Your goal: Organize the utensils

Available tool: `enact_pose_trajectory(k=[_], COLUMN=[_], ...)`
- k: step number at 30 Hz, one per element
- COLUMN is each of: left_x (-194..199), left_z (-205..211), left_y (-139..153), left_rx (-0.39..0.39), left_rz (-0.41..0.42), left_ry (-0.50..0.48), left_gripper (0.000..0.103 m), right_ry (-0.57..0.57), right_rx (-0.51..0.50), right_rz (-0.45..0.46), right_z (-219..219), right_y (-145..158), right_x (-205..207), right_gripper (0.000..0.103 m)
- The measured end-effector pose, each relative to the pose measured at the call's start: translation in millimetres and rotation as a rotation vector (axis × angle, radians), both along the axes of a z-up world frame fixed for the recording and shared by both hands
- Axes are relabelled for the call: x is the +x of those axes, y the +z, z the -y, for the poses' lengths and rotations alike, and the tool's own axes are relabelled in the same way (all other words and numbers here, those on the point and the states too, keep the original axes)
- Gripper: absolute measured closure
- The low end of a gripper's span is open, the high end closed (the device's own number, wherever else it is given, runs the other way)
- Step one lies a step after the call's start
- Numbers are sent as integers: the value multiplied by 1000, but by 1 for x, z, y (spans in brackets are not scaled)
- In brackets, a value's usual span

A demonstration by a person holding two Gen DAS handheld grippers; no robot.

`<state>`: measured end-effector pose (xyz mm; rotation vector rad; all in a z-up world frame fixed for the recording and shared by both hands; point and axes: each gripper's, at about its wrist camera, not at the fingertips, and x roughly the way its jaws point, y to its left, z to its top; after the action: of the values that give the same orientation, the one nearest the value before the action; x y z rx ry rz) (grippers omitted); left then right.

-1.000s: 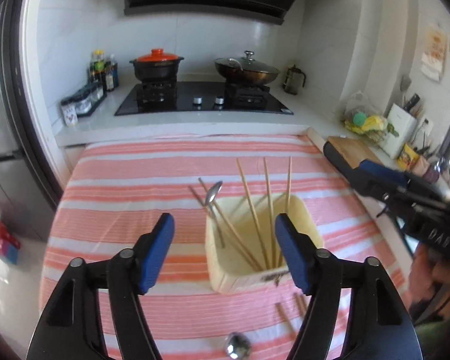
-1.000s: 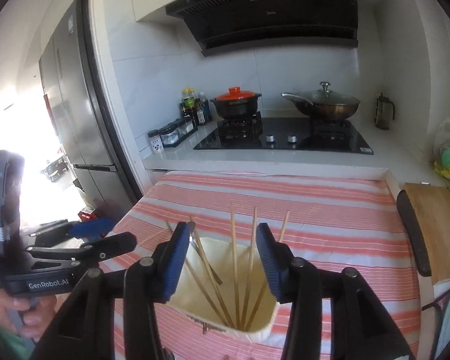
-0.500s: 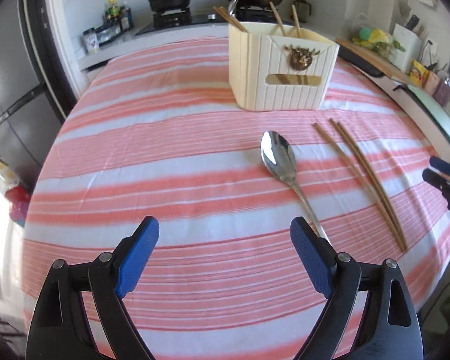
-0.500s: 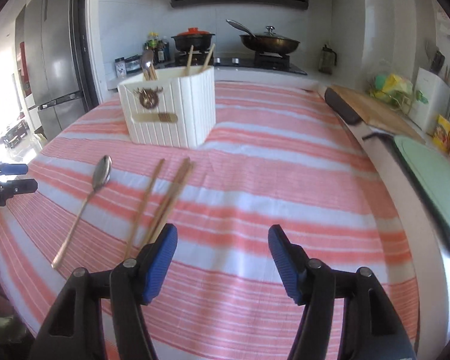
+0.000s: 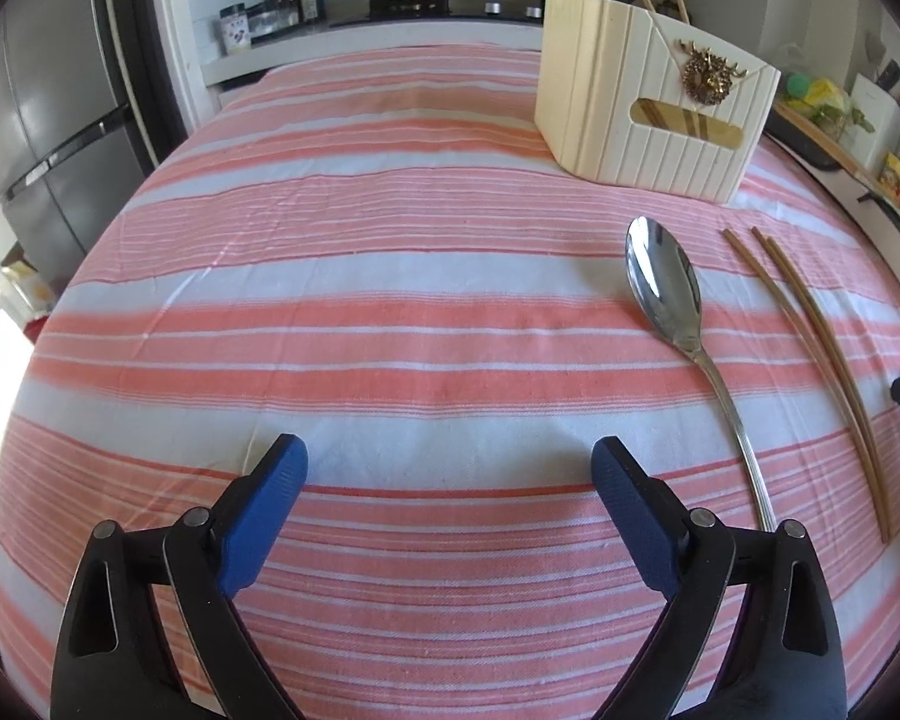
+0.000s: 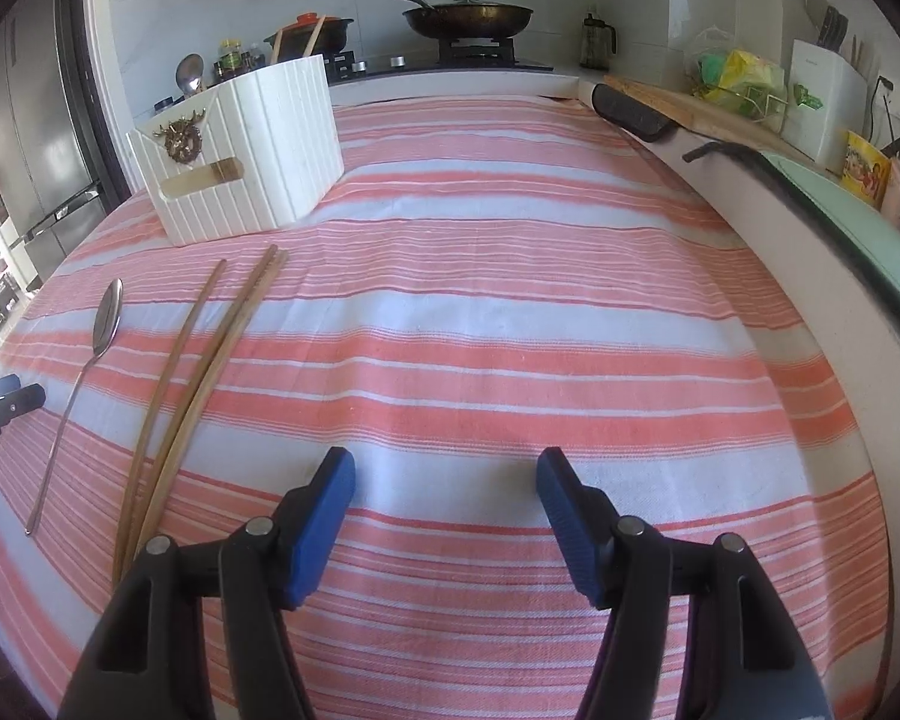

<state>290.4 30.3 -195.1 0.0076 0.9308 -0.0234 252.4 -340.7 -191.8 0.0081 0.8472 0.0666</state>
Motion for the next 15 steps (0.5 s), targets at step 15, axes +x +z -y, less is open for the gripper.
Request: enact_pose_trajectory(k=[15], left_x=[3], left_z=[-1], left_y=[-4], left_rx=[1], left_rz=[-11], left_ry=[9], left_gripper=[0], right_ry=[0], right_rx=[-37], right_rz=[-5], right_z=[-5], right_y=[0], right_x=[1], right_gripper=[37])
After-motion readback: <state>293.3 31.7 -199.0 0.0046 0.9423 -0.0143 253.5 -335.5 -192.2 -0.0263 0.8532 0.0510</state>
